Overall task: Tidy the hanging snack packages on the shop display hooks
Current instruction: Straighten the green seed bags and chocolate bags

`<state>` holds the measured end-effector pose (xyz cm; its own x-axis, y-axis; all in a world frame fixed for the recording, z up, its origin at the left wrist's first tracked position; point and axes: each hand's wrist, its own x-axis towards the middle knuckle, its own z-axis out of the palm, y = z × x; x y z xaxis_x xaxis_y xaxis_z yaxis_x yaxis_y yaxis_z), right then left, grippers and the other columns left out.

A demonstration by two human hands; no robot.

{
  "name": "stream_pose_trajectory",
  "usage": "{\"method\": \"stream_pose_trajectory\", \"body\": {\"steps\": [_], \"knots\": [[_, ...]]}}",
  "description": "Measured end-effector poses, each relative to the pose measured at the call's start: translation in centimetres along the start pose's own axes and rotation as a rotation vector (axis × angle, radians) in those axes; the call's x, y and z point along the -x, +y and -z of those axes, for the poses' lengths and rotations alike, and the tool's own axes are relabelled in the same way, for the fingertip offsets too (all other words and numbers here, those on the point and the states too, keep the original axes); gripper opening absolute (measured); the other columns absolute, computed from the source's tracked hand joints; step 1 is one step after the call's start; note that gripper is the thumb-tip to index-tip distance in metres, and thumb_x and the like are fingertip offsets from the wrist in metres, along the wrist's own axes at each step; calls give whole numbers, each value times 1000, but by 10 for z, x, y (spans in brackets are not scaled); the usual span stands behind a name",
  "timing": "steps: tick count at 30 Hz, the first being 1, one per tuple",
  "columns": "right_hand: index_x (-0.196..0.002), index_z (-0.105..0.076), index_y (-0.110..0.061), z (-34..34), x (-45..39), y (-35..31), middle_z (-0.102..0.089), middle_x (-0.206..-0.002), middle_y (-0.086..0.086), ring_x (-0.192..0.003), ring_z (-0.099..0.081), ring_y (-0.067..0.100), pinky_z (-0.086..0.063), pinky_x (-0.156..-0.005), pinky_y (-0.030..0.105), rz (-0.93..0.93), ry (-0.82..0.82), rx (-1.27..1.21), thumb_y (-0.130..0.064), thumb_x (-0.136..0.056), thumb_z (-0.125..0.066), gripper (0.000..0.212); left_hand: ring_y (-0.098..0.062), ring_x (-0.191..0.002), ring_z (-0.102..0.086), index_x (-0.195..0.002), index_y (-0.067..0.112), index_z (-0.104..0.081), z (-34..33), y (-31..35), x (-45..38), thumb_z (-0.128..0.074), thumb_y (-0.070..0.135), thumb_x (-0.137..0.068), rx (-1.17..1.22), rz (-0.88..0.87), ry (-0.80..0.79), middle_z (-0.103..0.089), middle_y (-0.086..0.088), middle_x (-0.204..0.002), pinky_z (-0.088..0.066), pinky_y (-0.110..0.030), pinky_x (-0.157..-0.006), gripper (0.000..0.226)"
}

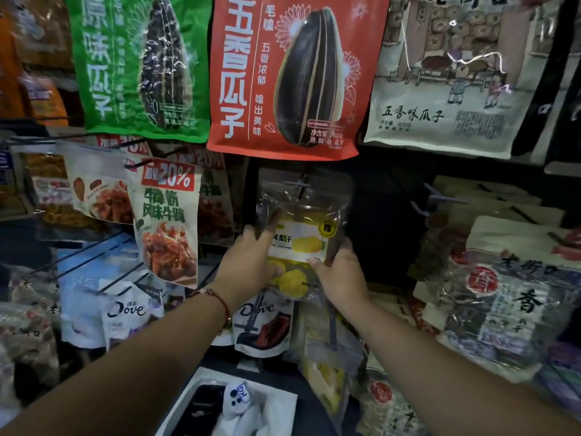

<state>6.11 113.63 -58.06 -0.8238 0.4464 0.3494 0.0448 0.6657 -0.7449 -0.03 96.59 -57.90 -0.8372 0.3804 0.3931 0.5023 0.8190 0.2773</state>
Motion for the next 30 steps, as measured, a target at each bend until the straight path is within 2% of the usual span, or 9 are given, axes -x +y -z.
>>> {"method": "stream_pose_trajectory", "body": {"steps": [3,6,10,13,15,19,23,27,30], "knots": [[-134,-43,-10,-5,-8,4,-59,-121,12,-106,-63,30,-56,-88,44,-19,-10,-2,-33,-87,-74,61,-36,-112,-53,-139,51,37,-7,-2,-5,-71,44,-88,-33,-34,56,-38,-21,-138,-50,-39,-82,119],[-130,-47,-8,-9,-22,7,-61,-121,13,-108,-63,32,-55,-90,44,-45,-5,19,-33,-87,-73,57,-36,-109,-55,-135,51,40,-12,-2,-18,-69,45,-90,-42,-29,53,-44,-20,-131,-51,-40,-80,118],[-123,-59,-11,-11,-43,4,-65,-115,9,-101,-65,30,-56,-85,39,-111,-49,92,-32,-91,-67,39,-33,-88,-62,-125,54,47,-21,-5,-35,-68,43,-90,-31,-64,69,-45,-21,-137,-43,-32,-58,121],[-120,-63,-13,-12,-51,5,-67,-115,9,-100,-65,30,-56,-87,37,-106,-69,125,-30,-92,-64,33,-34,-87,-64,-128,53,46,-26,-7,-38,-69,44,-90,-32,-86,93,-33,-20,-150,-42,-31,-58,121],[-119,-63,-10,-11,-49,6,-68,-113,9,-99,-65,30,-55,-83,34,-119,-75,141,-31,-92,-65,33,-33,-91,-63,-128,52,45,-27,-7,-36,-68,45,-90,-43,-90,87,-33,-20,-150,-43,-31,-59,119],[-133,-54,-11,-6,-41,6,-62,-124,11,-105,-64,29,-56,-88,35,-112,-96,166,-35,-91,-65,50,-36,-104,-57,-146,40,33,-21,-3,-22,-63,51,-91,-127,-50,60,-41,-21,-139,-54,-40,-75,111],[-157,-8,-6,11,-17,1,-36,-149,18,-133,-44,36,-43,-107,41,-85,-123,313,-43,-91,-65,95,-39,-122,-45,-157,34,13,-10,-1,-2,-52,60,-94,-307,-63,54,-19,-22,-156,-51,-45,-92,94],[-157,2,-2,34,6,-10,-16,-162,20,-147,-21,37,-25,-120,44,0,-134,496,-53,-90,-62,105,-41,-143,-23,-158,31,3,6,4,20,-45,64,-95,-417,-104,9,-2,-19,-164,-31,-51,-114,85],[-157,3,-6,51,25,-22,-5,-165,16,-151,-12,35,-17,-123,46,90,-133,632,-57,-91,-58,104,-40,-151,-6,-158,31,7,22,12,40,-45,62,-96,-474,-228,-9,5,-17,-166,-17,-53,-121,87]]}}
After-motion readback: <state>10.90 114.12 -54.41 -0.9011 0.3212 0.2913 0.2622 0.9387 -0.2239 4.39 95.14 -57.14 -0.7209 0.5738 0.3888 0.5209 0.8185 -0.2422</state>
